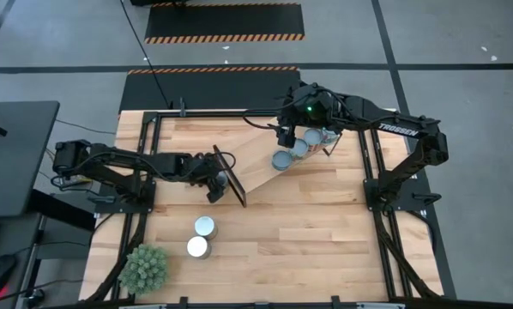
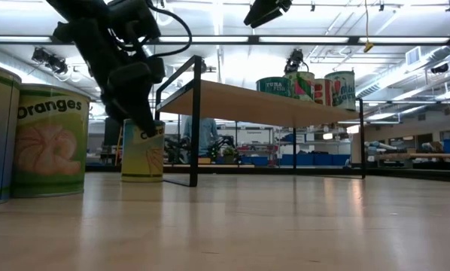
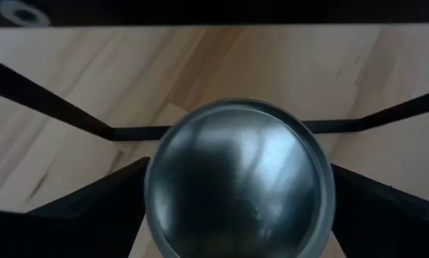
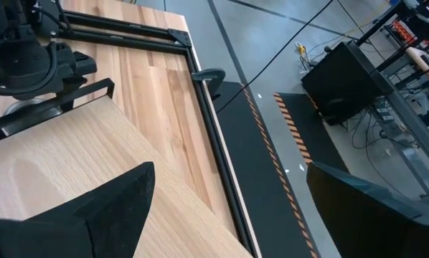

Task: Pick and place cans onto a shelf
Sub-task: Put the canned carrots on the shelf

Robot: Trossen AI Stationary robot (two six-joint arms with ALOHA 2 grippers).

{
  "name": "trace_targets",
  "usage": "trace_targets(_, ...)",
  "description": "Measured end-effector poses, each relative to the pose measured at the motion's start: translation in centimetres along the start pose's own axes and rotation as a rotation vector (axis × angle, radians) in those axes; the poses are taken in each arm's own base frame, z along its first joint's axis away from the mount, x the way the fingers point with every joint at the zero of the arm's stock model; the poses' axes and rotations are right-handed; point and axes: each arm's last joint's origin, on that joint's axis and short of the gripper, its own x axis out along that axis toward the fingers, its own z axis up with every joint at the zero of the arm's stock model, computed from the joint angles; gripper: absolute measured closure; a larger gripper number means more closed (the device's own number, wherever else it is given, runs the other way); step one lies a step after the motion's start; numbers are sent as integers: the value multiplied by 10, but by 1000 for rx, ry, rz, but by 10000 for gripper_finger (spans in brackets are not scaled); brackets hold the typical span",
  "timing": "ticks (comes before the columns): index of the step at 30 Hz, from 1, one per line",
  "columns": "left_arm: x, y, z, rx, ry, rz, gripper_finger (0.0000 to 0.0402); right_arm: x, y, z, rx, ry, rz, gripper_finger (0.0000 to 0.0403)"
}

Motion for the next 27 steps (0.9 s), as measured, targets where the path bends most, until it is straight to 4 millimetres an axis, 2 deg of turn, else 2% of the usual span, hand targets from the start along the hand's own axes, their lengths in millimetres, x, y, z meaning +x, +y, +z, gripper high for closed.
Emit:
trace_targets(6, 0, 1, -1, -1, 15, -12, 83, 0, 0, 0, -3, 0, 0, 31)
trace_targets(12, -11, 8, -4, -35, 79, -66, 88, 0, 0, 0, -5, 1, -3, 31)
trace_targets(16, -32, 19, -9, -54, 141, -61, 88, 0, 0, 0, -15, 4, -13, 31)
trace_targets(19, -57, 27, 0, -46, 129, -49, 86, 0, -1, 0, -16, 4, -14, 31)
trace_targets(22, -83, 38, 14, -25, 136, 17, 84, 1, -3, 0, -15, 0, -17, 31)
trace_targets(27, -117, 62, 47, 35, 53, 249, 84, 2, -7, 1, -4, -15, -25, 31)
